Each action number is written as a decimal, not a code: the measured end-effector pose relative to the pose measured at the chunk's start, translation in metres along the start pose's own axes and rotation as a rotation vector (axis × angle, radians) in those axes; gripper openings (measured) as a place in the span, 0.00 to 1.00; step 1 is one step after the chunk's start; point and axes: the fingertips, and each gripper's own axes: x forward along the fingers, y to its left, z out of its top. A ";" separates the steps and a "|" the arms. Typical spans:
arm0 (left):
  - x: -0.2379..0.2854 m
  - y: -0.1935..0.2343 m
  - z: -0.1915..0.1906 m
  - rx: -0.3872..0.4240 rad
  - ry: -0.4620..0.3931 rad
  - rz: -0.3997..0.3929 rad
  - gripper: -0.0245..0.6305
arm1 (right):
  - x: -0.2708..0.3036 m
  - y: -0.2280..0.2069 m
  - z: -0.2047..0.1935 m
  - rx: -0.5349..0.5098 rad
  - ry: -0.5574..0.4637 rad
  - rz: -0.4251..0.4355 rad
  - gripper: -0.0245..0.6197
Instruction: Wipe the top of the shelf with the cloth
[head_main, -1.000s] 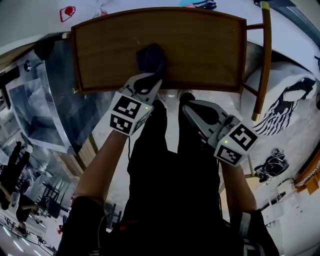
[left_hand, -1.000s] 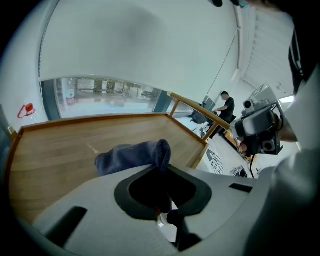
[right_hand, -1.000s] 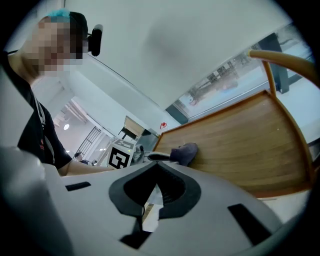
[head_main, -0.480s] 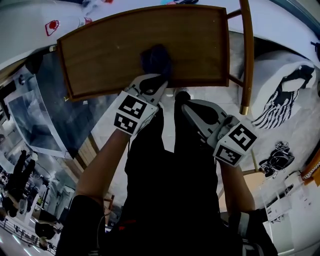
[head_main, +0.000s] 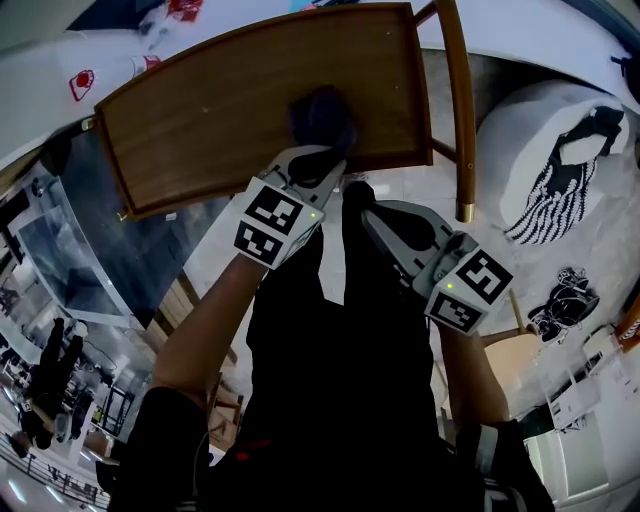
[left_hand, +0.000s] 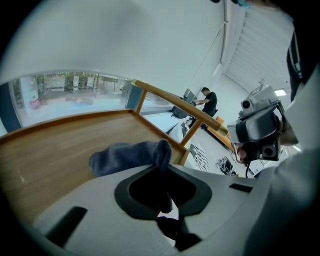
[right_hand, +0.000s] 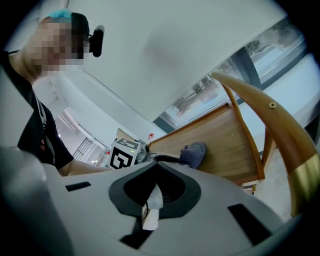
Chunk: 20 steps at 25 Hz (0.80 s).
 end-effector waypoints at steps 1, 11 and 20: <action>0.004 -0.003 0.002 0.004 0.003 -0.009 0.12 | -0.003 -0.002 0.000 0.004 -0.005 -0.004 0.04; 0.038 -0.036 0.020 0.050 0.022 -0.091 0.12 | -0.031 -0.019 0.002 0.035 -0.055 -0.042 0.05; 0.054 -0.058 0.038 0.045 -0.007 -0.158 0.12 | -0.042 -0.027 0.004 0.045 -0.070 -0.060 0.04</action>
